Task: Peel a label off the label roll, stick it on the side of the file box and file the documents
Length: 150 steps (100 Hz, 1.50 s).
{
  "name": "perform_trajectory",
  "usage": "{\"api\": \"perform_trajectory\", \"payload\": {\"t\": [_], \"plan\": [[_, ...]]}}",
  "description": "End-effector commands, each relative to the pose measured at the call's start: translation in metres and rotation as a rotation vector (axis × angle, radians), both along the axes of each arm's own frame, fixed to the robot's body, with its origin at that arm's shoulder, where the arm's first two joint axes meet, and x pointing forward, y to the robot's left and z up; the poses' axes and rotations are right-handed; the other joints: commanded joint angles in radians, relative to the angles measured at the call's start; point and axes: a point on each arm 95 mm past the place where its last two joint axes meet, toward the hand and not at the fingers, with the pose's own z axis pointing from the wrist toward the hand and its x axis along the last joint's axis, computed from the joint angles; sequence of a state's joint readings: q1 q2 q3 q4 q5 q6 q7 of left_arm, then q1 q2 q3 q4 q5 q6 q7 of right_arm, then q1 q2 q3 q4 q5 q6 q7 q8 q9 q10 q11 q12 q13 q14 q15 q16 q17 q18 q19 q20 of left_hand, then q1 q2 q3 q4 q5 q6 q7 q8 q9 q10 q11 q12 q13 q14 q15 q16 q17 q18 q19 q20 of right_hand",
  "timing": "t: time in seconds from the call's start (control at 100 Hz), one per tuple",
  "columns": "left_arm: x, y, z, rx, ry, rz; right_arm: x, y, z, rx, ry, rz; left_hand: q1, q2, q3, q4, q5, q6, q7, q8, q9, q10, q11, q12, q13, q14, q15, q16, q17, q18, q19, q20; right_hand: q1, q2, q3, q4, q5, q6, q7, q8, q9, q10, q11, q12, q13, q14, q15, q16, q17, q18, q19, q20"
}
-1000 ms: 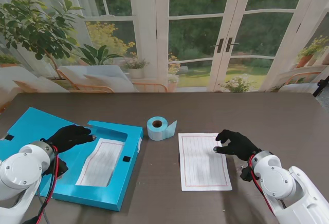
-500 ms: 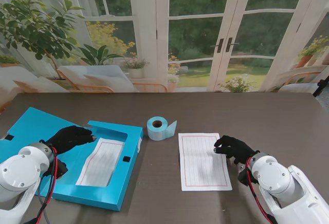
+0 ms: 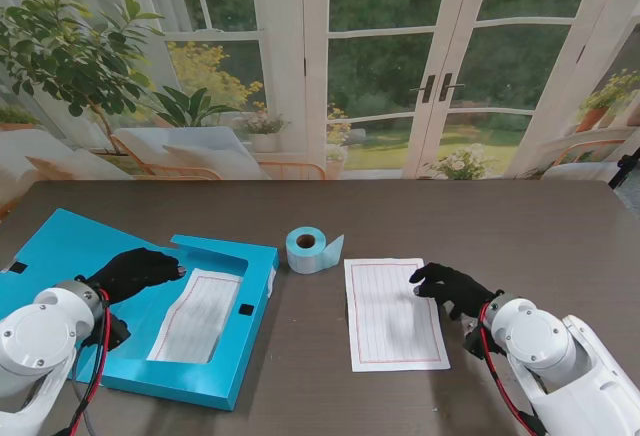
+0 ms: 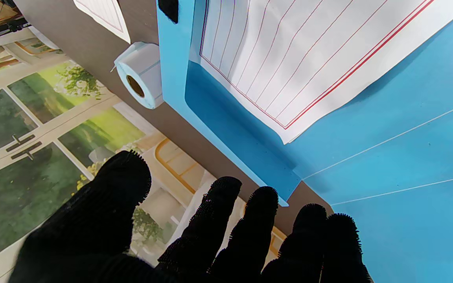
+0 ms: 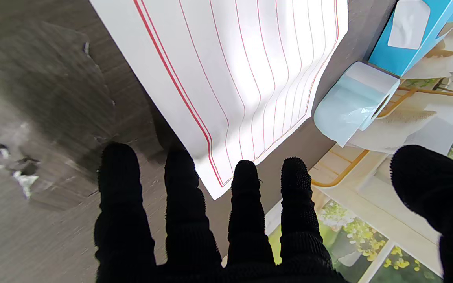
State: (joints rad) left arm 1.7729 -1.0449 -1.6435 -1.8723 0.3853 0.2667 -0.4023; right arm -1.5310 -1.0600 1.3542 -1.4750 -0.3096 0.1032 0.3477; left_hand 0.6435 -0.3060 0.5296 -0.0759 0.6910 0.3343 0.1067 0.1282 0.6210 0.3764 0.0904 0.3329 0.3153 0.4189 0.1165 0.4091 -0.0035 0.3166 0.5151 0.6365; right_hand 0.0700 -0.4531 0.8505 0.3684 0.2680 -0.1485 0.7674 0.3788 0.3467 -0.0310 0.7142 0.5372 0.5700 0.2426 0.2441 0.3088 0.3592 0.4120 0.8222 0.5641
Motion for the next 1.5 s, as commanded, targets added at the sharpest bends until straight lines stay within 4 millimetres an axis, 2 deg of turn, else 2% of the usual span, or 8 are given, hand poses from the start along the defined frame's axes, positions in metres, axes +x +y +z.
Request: {"api": "perform_trajectory", "payload": {"t": [0.0, 0.56, 0.74, 0.86, 1.16, 1.27, 1.36, 1.49], "plan": [[-0.002, -0.002, -0.002, -0.008, 0.017, -0.016, -0.004, 0.001, -0.008, -0.001, 0.028, 0.011, -0.019, 0.026, 0.002, 0.028, 0.014, -0.023, 0.005, 0.007, 0.023, 0.004, 0.004, 0.010, 0.010, 0.022, 0.006, 0.014, 0.005, 0.003, -0.023, 0.017, -0.033, 0.028, -0.020, -0.023, -0.029, -0.050, -0.009, 0.011, -0.039, -0.043, -0.008, 0.016, -0.033, 0.020, -0.027, -0.013, -0.203, -0.005, -0.067, 0.002], [-0.003, -0.002, -0.002, -0.005, 0.022, -0.018, -0.009, 0.004, -0.003, -0.017, 0.074, 0.011, -0.016, 0.031, -0.007, 0.029, 0.021, -0.037, 0.007, 0.010, 0.034, -0.002, 0.005, 0.015, 0.024, 0.030, 0.022, 0.023, 0.008, 0.007, 0.005, 0.046, -0.064, 0.108, -0.030, 0.006, -0.052, -0.077, -0.050, 0.025, -0.084, -0.014, -0.010, 0.016, 0.011, 0.047, 0.014, 0.002, -0.164, 0.026, -0.061, 0.026], [-0.003, -0.003, -0.003, -0.011, 0.026, -0.015, -0.009, 0.008, -0.004, 0.078, 0.089, 0.010, -0.015, 0.034, -0.008, 0.028, 0.019, -0.039, 0.007, 0.010, 0.031, -0.004, 0.004, 0.015, 0.024, 0.030, 0.026, 0.025, 0.001, 0.005, 0.026, 0.051, -0.033, 0.122, -0.050, 0.009, -0.053, -0.067, -0.058, 0.040, -0.097, -0.002, -0.007, 0.016, 0.010, 0.038, 0.042, 0.011, -0.165, -0.008, -0.050, 0.029], [-0.003, -0.003, -0.004, -0.014, 0.030, -0.014, -0.009, 0.011, -0.003, 0.141, 0.092, 0.000, -0.015, 0.037, -0.011, 0.028, 0.019, -0.040, 0.006, 0.010, 0.030, -0.002, 0.004, 0.015, 0.023, 0.030, 0.028, 0.026, -0.003, 0.005, 0.034, 0.049, -0.035, 0.113, -0.036, 0.040, -0.049, -0.062, -0.052, 0.052, -0.096, 0.003, 0.001, 0.015, -0.002, 0.031, 0.055, 0.016, -0.174, -0.036, -0.041, 0.033], [-0.005, -0.004, -0.004, -0.019, 0.040, -0.007, -0.009, 0.016, -0.003, 0.234, 0.099, -0.019, -0.005, 0.043, -0.020, 0.027, 0.016, -0.038, 0.005, 0.010, 0.026, 0.000, 0.003, 0.014, 0.019, 0.030, 0.028, 0.024, -0.009, 0.003, 0.038, 0.039, -0.036, 0.096, -0.020, 0.079, -0.050, -0.052, -0.045, 0.056, -0.109, 0.018, 0.001, 0.007, -0.023, 0.017, 0.055, 0.015, -0.194, -0.080, -0.054, 0.033], [-0.005, -0.004, -0.005, -0.021, 0.043, -0.004, -0.010, 0.019, -0.003, 0.289, 0.102, -0.037, -0.003, 0.045, -0.023, 0.027, 0.015, -0.037, 0.004, 0.010, 0.024, 0.000, 0.002, 0.014, 0.018, 0.030, 0.027, 0.023, -0.010, 0.003, 0.037, 0.036, 0.046, 0.068, -0.041, 0.086, -0.039, -0.043, -0.033, 0.054, -0.119, 0.028, 0.007, 0.002, -0.035, -0.001, 0.065, 0.020, -0.209, -0.104, -0.062, 0.041], [-0.006, -0.005, -0.005, -0.022, 0.047, -0.003, -0.010, 0.022, -0.003, 0.330, 0.094, -0.057, -0.002, 0.046, -0.025, 0.027, 0.014, -0.038, 0.004, 0.010, 0.022, -0.001, 0.002, 0.013, 0.016, 0.028, 0.025, 0.023, -0.011, 0.001, 0.036, 0.034, 0.164, 0.021, -0.102, 0.045, -0.023, -0.028, -0.012, 0.050, -0.118, 0.044, 0.019, -0.001, -0.034, -0.007, 0.092, 0.032, -0.206, -0.116, -0.065, 0.053], [-0.006, -0.005, -0.005, -0.024, 0.051, -0.001, -0.010, 0.026, -0.002, 0.388, 0.070, -0.091, 0.002, 0.048, -0.029, 0.027, 0.015, -0.036, 0.004, 0.011, 0.022, 0.001, 0.002, 0.013, 0.018, 0.031, 0.025, 0.023, -0.011, 0.001, 0.035, 0.032, 0.306, -0.024, -0.174, -0.095, 0.021, -0.012, 0.022, 0.034, -0.097, 0.068, 0.034, -0.008, -0.016, -0.017, 0.160, 0.057, -0.187, -0.129, -0.041, 0.065]]}}
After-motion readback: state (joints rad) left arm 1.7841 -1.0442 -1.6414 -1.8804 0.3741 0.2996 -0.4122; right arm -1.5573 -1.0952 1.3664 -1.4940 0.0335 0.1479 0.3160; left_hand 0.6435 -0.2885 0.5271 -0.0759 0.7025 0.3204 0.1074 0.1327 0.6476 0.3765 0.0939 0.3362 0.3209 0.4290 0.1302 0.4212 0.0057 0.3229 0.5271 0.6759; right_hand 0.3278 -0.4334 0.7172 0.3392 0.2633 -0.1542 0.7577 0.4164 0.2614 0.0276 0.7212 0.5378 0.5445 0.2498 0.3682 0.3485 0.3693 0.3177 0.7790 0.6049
